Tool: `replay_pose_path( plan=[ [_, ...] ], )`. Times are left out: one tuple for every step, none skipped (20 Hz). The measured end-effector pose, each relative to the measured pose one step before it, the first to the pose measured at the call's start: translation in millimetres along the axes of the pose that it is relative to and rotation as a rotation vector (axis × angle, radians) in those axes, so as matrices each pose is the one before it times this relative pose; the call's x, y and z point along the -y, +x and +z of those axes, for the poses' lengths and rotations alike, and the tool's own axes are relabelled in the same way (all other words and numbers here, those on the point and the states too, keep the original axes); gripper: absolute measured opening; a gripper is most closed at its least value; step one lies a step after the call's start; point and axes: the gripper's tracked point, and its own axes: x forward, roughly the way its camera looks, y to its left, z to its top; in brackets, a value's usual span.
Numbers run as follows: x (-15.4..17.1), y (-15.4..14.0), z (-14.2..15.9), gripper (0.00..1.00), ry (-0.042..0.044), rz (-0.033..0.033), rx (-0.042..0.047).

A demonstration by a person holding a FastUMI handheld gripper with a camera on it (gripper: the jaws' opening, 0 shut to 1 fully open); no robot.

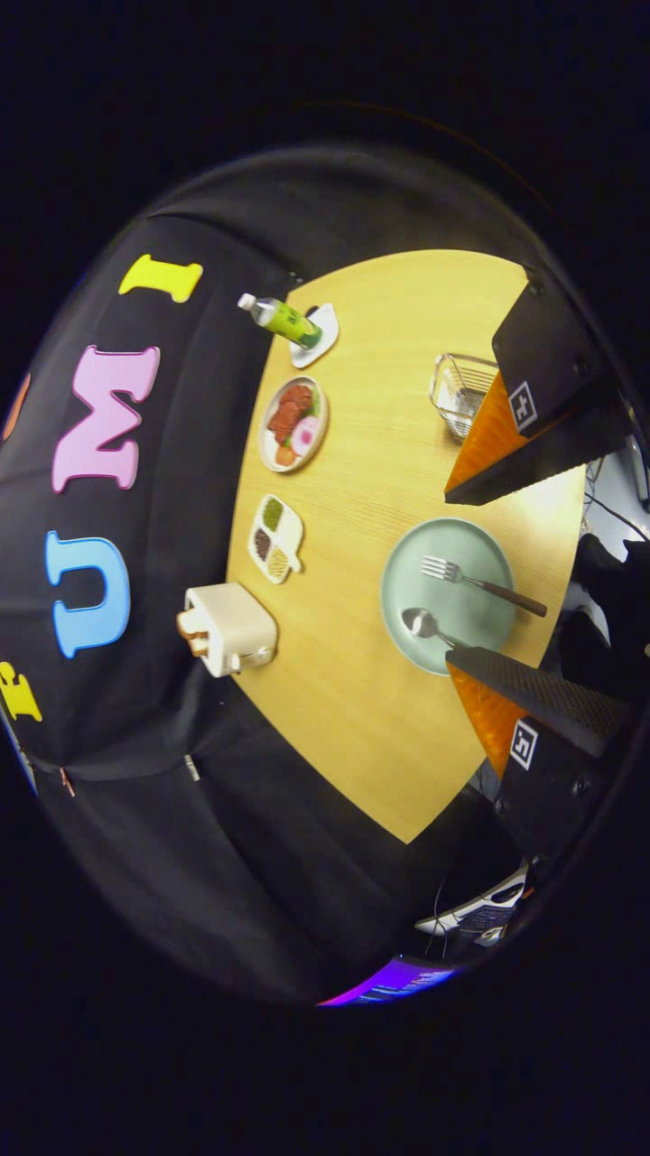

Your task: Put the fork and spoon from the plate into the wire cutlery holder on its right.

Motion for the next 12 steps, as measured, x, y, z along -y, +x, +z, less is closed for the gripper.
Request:
replay_pose_path(
  plan=[
    [-3.82,11.19,-10.88,0.99,0.01466,0.00555,-0.03923],
    [-2.51,13.22,-10.91,0.99,0.01253,0.00838,-0.03067],
    [-0.84,11.99,-7.82,1.00,0.01099,0.00134,-0.03096],
    [0.72,15.83,-6.91,0.99,0.01210,-0.00185,-0.02567],
    [0.80,13.93,-6.84,1.00,0.01449,-0.00206,-0.02890],
    [2.07,12.06,-6.82,0.99,0.01099,-0.01189,-0.02990],
    [1.44,9.73,-4.08,1.00,0.00437,-0.00879,-0.02224],
    [1.60,9.57,-3.90,1.00,0.00153,-0.01369,-0.01869],
    [0.10,8.66,-4.58,1.00,-0.00095,-0.00781,-0.02385],
    [-0.61,7.98,-2.39,1.00,-0.00331,-0.01142,-0.01077],
    [0.41,7.47,-2.49,1.00,-0.00860,-0.01274,-0.01692],
    [-1.60,7.38,-3.65,1.00,-0.00364,-0.00532,-0.01928]
  ],
)
